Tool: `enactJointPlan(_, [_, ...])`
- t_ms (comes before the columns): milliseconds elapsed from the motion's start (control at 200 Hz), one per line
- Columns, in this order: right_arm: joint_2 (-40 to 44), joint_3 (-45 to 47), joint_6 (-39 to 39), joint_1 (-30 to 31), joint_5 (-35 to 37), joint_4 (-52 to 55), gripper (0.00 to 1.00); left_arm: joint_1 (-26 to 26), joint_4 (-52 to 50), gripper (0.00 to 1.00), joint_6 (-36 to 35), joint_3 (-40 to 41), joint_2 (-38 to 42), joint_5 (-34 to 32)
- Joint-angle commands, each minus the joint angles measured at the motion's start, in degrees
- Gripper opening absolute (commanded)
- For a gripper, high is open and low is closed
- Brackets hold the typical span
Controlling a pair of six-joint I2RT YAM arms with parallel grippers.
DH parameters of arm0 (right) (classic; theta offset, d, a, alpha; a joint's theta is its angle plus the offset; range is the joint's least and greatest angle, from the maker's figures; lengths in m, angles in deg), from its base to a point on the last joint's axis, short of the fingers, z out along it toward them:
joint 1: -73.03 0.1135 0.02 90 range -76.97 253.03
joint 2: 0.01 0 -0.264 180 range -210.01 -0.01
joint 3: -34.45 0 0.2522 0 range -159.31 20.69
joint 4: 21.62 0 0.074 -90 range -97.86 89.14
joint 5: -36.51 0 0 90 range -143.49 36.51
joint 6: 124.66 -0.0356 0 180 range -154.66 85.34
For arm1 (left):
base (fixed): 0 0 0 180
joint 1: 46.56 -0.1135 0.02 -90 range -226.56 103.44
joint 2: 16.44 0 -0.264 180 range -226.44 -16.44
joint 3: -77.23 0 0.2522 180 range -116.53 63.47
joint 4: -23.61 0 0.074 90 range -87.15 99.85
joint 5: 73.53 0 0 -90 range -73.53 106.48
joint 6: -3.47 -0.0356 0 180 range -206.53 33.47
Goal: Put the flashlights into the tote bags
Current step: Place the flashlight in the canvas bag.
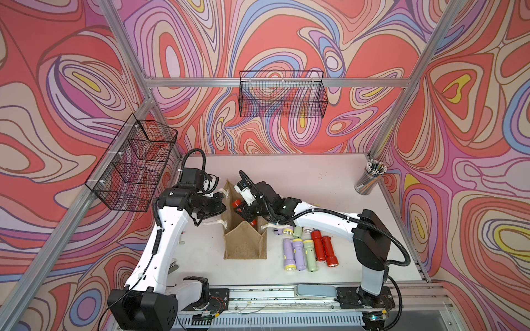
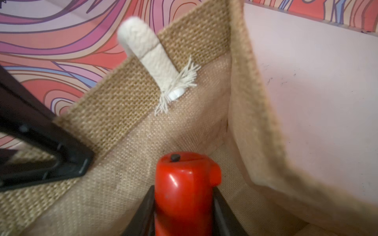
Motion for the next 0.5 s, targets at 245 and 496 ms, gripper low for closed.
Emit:
enactJointPlan(245, [-6.68,-12.09,5.77,0.04,6.07,25.37,0.09,-1.58,-0.41,0.0,0.25,-1.67,0.51,-1.02])
enactJointPlan(496, [-11.48,-13.33,3.49,-0.02,5.25,26.47,0.09,-1.75,-1.45,0.0,0.02,-2.11,0.16,-1.18])
